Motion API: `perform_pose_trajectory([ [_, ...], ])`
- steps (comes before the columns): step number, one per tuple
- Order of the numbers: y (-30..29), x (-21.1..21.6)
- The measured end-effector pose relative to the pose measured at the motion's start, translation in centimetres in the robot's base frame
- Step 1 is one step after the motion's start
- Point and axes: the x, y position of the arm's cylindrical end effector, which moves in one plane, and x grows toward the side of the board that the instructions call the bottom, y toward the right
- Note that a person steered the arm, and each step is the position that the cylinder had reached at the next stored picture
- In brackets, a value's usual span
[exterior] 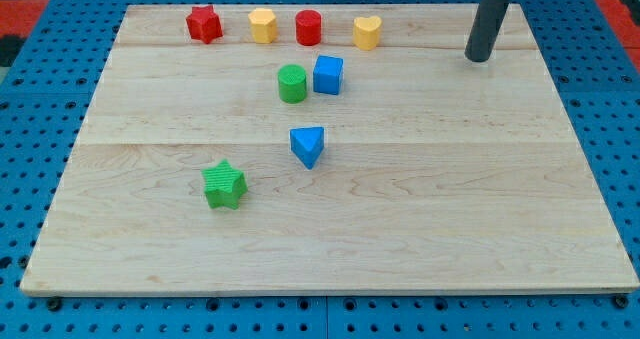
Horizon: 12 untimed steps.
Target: Move the green circle parallel to the bottom of the yellow hexagon
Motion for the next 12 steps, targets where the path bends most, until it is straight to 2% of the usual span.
perform_pose_trajectory([
  [1, 0.0, 7.6],
  [2, -0.2, 9.1],
  [4, 0.9, 8.0],
  [5, -2.2, 7.6],
  [8, -3.3, 7.7],
  [10, -11.7, 7.7],
  [12, -23.0, 7.8],
])
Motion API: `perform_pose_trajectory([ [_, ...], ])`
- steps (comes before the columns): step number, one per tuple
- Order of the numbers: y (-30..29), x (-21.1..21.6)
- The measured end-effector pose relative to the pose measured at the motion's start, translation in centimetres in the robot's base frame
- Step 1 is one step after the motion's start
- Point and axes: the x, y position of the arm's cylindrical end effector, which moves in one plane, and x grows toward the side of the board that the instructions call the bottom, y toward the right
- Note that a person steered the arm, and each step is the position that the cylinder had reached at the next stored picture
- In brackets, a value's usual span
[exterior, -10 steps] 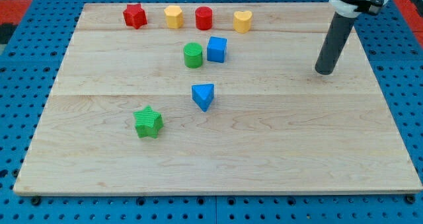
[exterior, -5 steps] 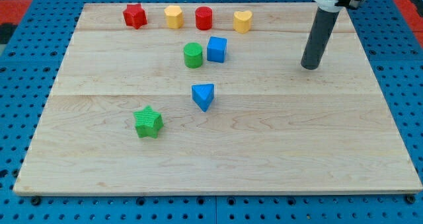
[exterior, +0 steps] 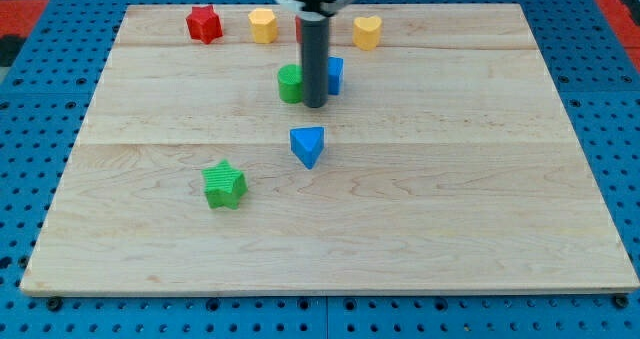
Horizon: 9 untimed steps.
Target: Move the green circle parallel to the bottom of the yellow hexagon
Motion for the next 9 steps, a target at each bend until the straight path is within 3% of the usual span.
perform_pose_trajectory([
  [3, -1.3, -2.1],
  [4, 1.0, 1.7],
  [5, 8.1, 1.5],
  [6, 13.3, -5.5],
  [7, 8.1, -8.0],
  [9, 0.1, -8.3],
])
